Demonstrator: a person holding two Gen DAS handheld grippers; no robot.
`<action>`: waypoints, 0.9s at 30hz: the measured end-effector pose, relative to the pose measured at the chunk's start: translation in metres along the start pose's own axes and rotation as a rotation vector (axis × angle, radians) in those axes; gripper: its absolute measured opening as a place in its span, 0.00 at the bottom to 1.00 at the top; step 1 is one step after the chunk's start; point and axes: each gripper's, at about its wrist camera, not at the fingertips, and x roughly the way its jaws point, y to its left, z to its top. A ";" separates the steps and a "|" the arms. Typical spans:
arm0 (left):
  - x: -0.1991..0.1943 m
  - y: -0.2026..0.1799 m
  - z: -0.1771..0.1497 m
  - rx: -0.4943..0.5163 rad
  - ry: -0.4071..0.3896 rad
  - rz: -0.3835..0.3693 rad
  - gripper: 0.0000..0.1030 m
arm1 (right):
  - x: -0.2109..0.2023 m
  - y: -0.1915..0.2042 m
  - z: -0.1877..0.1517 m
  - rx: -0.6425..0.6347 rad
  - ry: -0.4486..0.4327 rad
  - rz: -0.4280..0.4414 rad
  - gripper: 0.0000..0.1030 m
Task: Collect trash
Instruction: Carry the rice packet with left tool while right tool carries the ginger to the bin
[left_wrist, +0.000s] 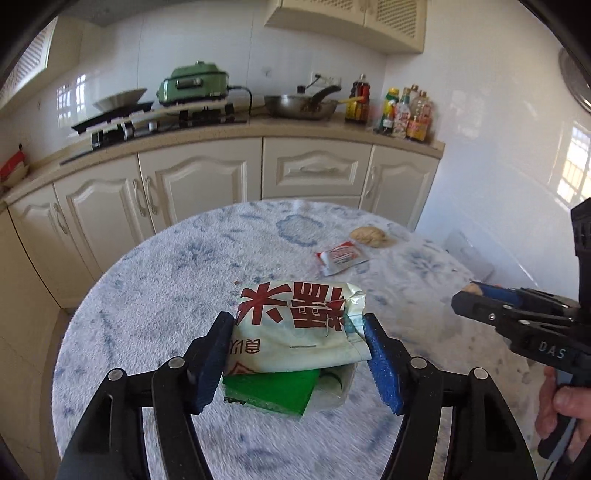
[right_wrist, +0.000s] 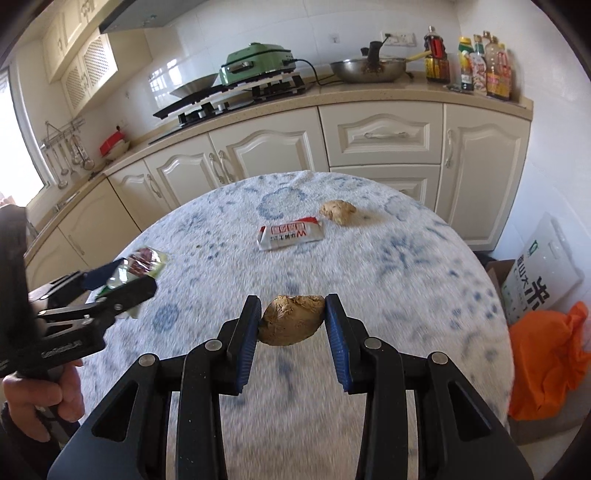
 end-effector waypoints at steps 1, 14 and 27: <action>-0.007 -0.005 -0.003 0.000 -0.013 -0.005 0.62 | -0.006 0.000 -0.003 -0.003 -0.005 -0.003 0.35; -0.095 -0.084 -0.031 0.054 -0.146 -0.024 0.62 | -0.083 -0.017 -0.029 -0.003 -0.094 -0.014 0.35; -0.106 -0.176 -0.020 0.132 -0.182 -0.250 0.62 | -0.168 -0.091 -0.049 0.085 -0.201 -0.170 0.35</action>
